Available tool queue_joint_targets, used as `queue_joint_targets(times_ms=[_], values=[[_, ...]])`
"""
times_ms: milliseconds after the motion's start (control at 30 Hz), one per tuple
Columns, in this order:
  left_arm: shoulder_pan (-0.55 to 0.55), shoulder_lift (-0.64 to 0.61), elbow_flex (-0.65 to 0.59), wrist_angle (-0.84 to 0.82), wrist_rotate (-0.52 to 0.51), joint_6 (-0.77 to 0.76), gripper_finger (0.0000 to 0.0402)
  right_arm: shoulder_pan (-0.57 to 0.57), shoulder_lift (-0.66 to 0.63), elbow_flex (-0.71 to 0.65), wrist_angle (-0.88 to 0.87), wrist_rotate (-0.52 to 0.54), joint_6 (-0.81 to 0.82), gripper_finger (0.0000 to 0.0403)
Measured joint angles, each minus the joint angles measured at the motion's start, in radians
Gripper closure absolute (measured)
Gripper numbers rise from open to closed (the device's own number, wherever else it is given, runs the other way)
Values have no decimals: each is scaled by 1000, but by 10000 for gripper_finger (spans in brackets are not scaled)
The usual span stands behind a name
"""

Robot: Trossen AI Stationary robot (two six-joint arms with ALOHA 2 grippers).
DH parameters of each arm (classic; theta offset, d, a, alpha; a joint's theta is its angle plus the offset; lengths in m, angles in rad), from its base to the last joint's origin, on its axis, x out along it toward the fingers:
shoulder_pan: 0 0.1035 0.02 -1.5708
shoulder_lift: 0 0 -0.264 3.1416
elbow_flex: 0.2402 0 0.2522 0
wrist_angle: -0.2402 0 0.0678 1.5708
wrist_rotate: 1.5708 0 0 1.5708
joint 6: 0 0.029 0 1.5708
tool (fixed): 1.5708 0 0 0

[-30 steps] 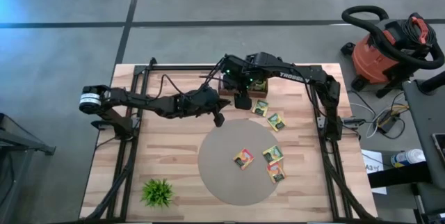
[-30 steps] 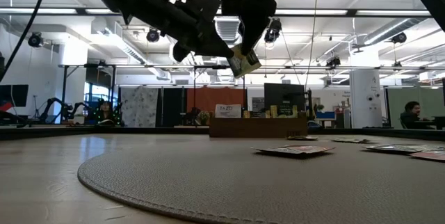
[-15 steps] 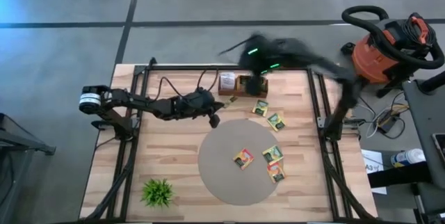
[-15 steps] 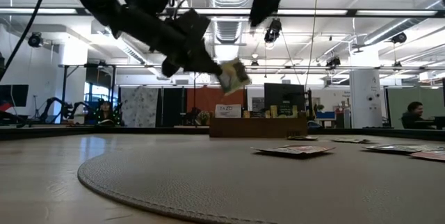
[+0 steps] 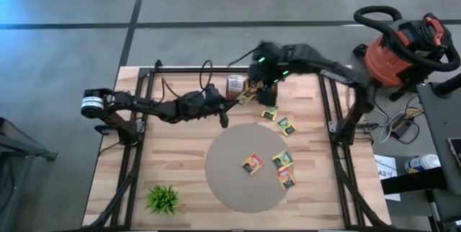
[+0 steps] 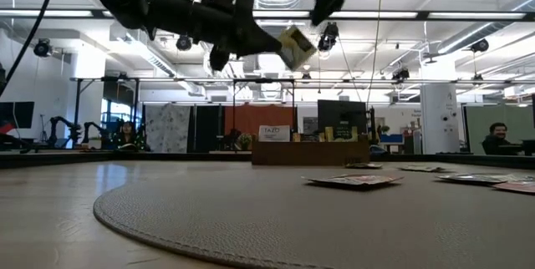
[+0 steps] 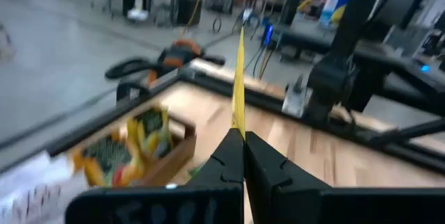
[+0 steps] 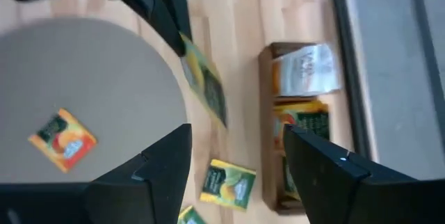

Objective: Pick & Place Tea
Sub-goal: Put the yellow tea bag into the right section of the wooden organizer

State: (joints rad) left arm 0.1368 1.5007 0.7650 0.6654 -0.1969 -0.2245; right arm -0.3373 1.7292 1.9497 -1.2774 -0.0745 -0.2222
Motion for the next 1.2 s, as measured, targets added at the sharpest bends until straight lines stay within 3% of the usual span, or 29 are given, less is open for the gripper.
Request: queue_joint_targets(times_ms=[333, 767, 933, 1200], values=[[-3, -2, 1, 95, 63, 78, 401, -2, -3, -50, -1, -85, -9, 179], [-3, 16, 34, 95, 95, 130, 401, 6, 10, -57, 35, -117, 21, 189], [-4, 37, 45, 95, 106, 122, 401, 11, 6, -57, 34, -126, 36, 224], [-4, 40, 51, 98, 106, 121, 401, 12, 7, -57, 1, -122, 32, 321]])
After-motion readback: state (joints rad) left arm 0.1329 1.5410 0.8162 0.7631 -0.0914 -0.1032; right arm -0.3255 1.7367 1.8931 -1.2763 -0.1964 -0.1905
